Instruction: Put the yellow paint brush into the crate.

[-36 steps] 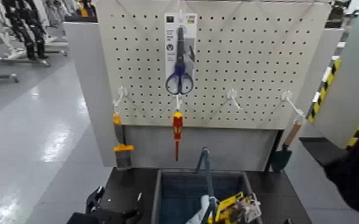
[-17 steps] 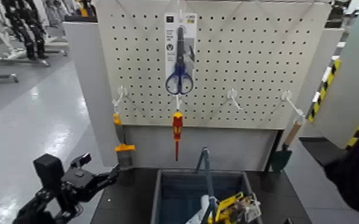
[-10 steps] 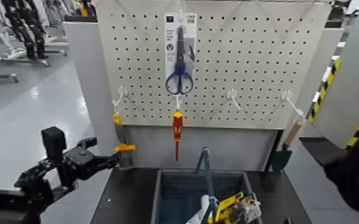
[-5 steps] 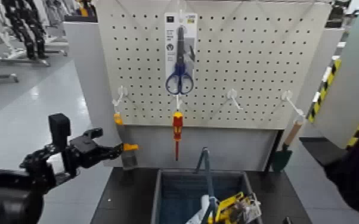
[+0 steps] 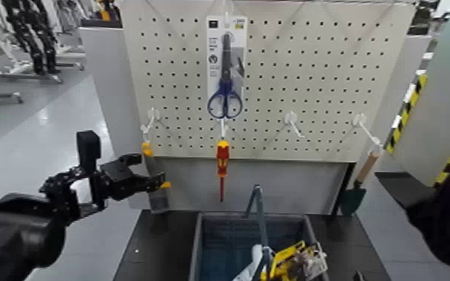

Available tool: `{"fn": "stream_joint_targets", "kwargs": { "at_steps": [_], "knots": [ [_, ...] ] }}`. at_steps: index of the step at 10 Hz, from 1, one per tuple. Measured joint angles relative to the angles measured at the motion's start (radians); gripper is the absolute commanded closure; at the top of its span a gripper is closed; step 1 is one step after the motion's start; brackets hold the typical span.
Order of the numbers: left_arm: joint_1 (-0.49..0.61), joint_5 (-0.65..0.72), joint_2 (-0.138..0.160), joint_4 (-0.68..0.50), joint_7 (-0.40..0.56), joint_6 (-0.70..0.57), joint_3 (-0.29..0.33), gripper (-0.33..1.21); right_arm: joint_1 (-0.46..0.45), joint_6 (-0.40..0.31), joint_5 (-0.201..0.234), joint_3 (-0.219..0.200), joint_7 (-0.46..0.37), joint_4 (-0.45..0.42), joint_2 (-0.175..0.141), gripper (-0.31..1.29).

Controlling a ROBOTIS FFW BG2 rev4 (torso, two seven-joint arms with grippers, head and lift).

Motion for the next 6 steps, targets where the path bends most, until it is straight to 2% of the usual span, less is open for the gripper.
{"fn": "stream_joint_targets", "kwargs": {
  "at_steps": [5, 6],
  "knots": [
    [-0.100, 0.048, -0.018, 0.111, -0.059, -0.022, -0.084, 0.13, -0.006, 0.000, -0.001, 0.007, 0.001, 0.004, -0.001, 0.14],
    [-0.108, 0.052, -0.022, 0.120, -0.059, -0.023, -0.090, 0.38, -0.007, 0.000, -0.001, 0.007, 0.002, 0.004, -0.001, 0.14]
  ]
}}
